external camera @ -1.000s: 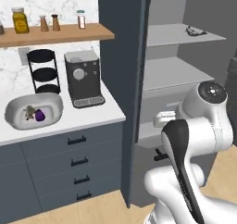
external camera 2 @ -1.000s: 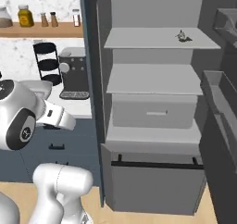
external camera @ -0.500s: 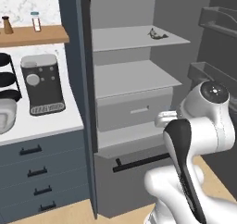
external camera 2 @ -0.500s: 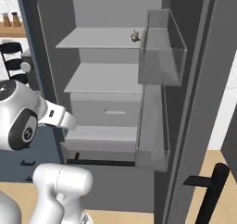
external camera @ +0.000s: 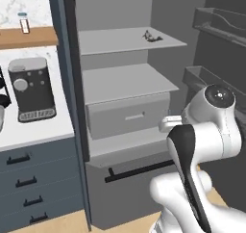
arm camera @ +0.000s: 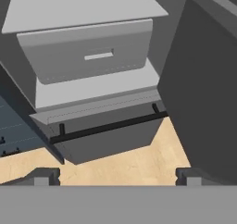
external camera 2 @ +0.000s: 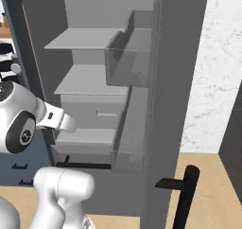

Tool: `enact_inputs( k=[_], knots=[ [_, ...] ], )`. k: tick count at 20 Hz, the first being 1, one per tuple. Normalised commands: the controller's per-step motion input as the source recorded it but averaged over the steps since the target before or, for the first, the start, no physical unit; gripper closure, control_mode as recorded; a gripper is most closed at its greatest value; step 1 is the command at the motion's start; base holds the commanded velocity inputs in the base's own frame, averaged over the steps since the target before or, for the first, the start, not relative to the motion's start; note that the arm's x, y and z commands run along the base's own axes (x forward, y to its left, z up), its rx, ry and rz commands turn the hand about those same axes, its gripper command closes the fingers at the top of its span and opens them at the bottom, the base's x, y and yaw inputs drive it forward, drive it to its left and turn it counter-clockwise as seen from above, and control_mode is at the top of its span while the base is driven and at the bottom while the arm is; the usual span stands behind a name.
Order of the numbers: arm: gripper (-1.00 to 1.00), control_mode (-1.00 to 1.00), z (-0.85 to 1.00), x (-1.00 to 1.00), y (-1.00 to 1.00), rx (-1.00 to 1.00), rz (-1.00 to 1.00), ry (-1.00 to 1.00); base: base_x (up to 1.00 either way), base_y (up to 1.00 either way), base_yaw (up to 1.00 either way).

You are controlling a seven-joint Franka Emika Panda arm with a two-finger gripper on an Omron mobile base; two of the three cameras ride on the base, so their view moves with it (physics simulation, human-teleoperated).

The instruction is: Place one eggplant and one fish in each tupperware on the nearby counter, to pack two identical lunches.

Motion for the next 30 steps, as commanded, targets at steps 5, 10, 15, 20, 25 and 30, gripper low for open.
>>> enact_inputs(
  k=[5,10,15,20,25,30],
  knots=[
    [-1.0,1.0,0.0,0.0,0.0,0.0,0.0,0.0,0.25,-0.29,-0.01],
    [-1.0,1.0,0.0,0.0,0.0,0.0,0.0,0.0,0.41,0.03,-0.06],
    [-1.0,1.0,0.0,0.0,0.0,0.0,0.0,0.0,0.31,0.0,-0.08],
    [-1.0,1.0,0.0,0.0,0.0,0.0,0.0,0.0,0.3,0.16,-0.15],
    [-1.0,1.0,0.0,0.0,0.0,0.0,0.0,0.0,0.26,0.4,-0.22],
    [-1.0,1.0,0.0,0.0,0.0,0.0,0.0,0.0,0.19,0.39,-0.22]
  ],
)
